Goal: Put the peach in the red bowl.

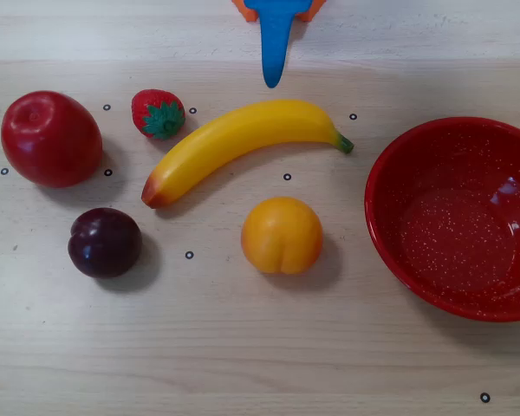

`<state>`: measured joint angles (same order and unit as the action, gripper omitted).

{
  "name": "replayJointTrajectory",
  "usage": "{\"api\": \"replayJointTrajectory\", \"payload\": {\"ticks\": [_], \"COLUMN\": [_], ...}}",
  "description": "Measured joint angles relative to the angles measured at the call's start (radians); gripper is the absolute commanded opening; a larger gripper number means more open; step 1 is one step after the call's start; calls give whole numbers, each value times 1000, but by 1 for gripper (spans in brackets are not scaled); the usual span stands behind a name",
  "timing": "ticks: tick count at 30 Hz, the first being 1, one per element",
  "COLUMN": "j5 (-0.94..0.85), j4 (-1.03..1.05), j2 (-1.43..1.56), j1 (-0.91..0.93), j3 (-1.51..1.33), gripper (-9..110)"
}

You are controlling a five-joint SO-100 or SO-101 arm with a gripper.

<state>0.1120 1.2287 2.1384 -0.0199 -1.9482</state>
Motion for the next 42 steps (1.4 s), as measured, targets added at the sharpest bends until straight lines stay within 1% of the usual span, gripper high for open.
{"api": "replayJointTrajectory", "payload": {"ticks": [4,9,12,15,18,22,28,31,36,42], "j5": [-2,-17,-25,-23,-21,2,12,15,15,15], "j4": [74,195,282,318,319,324,321,279,242,252], "j2": [-173,-385,-499,-584,-649,-756,-934,-1008,-1089,-1172], "j1": [-2,-2,-2,-2,-2,-2,-2,-2,-2,0], "j3": [187,410,537,614,640,678,758,792,856,943], "gripper": [3,20,33,48,57,65,67,67,67,68]}}
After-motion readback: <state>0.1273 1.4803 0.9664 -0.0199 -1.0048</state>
